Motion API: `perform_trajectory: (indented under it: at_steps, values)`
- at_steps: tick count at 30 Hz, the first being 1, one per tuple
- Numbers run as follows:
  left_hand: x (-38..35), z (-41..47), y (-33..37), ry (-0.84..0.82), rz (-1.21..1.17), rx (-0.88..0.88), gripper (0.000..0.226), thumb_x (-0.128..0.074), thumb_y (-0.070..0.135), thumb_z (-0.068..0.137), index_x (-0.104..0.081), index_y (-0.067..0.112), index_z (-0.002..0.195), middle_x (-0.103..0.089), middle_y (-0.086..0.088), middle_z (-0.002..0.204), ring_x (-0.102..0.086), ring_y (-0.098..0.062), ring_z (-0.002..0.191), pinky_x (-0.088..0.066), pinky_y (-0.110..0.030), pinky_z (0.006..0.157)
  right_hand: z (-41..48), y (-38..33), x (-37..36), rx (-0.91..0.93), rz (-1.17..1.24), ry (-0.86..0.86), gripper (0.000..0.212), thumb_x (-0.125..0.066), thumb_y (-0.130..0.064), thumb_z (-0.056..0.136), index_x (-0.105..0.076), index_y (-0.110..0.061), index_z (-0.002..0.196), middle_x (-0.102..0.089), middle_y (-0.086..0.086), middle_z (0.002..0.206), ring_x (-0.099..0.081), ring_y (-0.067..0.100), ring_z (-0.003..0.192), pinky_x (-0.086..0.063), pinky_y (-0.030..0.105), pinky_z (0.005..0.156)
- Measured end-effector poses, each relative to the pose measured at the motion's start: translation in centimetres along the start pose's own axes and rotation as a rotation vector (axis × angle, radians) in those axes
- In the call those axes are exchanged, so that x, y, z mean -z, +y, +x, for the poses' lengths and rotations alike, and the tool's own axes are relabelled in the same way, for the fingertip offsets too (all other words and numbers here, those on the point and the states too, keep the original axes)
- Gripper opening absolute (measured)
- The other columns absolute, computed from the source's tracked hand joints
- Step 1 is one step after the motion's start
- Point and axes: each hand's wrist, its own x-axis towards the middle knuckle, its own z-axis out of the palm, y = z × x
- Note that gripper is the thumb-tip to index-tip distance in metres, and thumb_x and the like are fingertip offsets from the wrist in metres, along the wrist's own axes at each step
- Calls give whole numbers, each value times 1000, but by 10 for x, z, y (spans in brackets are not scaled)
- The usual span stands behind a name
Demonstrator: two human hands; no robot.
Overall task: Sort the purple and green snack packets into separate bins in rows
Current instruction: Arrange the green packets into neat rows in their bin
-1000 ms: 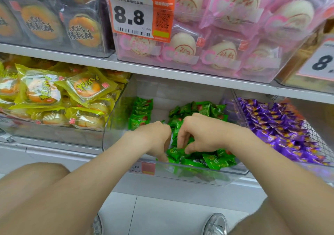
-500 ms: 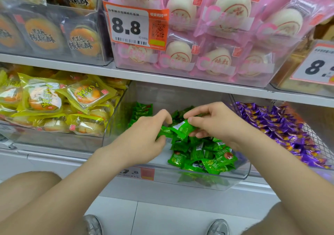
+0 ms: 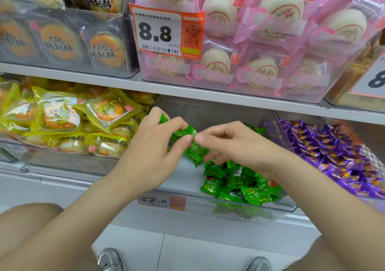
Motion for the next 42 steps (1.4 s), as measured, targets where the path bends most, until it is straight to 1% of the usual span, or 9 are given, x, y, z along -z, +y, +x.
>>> perform_trajectory:
  at_steps: [3, 5, 8, 12, 15, 18, 23, 33, 42]
  values:
    - [10, -3, -1, 24, -34, 40, 17, -61, 46, 99, -67, 34, 109, -42, 4, 100, -47, -5, 97, -37, -18, 75, 5, 0, 0, 225, -30, -18, 17, -72, -25, 99, -79, -17, 113, -78, -2, 86, -66, 7, 72, -49, 18, 66]
    - [18, -7, -1, 53, -29, 53, 18, -59, 43, 101, -66, 35, 115, -41, 2, 104, -45, -7, 103, -37, -11, 82, 14, 4, -1, 225, -87, 15, 15, -75, -23, 97, -78, -15, 109, -79, 2, 83, -67, 9, 68, -52, 22, 64]
    - [29, -13, -8, 60, -16, 93, 37, -43, 30, 98, -63, 33, 129, -38, 2, 109, -43, -16, 108, -35, -21, 87, 32, 16, -5, 166, -295, 89, 16, -83, -32, 89, -77, -19, 97, -78, 7, 77, -76, 18, 70, -64, 42, 75]
    - [38, -15, -23, 84, 99, 13, 43, -47, 11, 101, -60, 26, 139, -43, 1, 113, -47, -20, 108, -42, -40, 94, 53, 28, -22, 173, -454, 79, 13, -85, -32, 88, -78, -23, 95, -77, -1, 75, -75, 13, 71, -62, 36, 77]
    - [39, -17, -34, 108, 174, -32, 43, -57, 8, 102, -60, 25, 141, -52, 2, 117, -50, -24, 110, -43, -48, 97, 69, 34, -41, 211, -670, 75, 21, -81, -29, 89, -78, -28, 109, -70, -12, 82, -68, 18, 90, -56, 36, 90]
    - [39, -19, -40, 135, 184, -40, 40, -64, 12, 100, -62, 25, 137, -55, 6, 114, -52, -23, 110, -44, -50, 93, 86, 42, -59, 211, -723, 66, 28, -78, -23, 90, -72, -22, 118, -67, -2, 95, -59, 22, 105, -52, 39, 97]
    - [39, -19, -46, 124, 154, -17, 35, -71, 16, 95, -64, 25, 129, -65, 7, 113, -56, -22, 104, -48, -51, 90, 105, 47, -75, 184, -906, 48, 32, -80, -30, 90, -70, -23, 120, -67, 10, 106, -61, 34, 106, -52, 40, 86]
    - [39, -19, -45, 121, 148, 34, 34, -75, 19, 92, -67, 28, 124, -69, 11, 112, -54, -17, 102, -50, -50, 90, 111, 49, -85, 259, -999, 161, 16, -68, -28, 84, -63, -25, 99, -65, 6, 82, -66, 36, 80, -59, 45, 68]
    - [37, -20, -43, 112, 146, 41, 34, -76, 22, 91, -68, 30, 123, -68, 13, 109, -54, -16, 101, -50, -50, 91, 109, 50, -86, 283, -1024, 154, 26, -69, -34, 81, -62, -25, 105, -65, 6, 83, -67, 38, 82, -60, 45, 67]
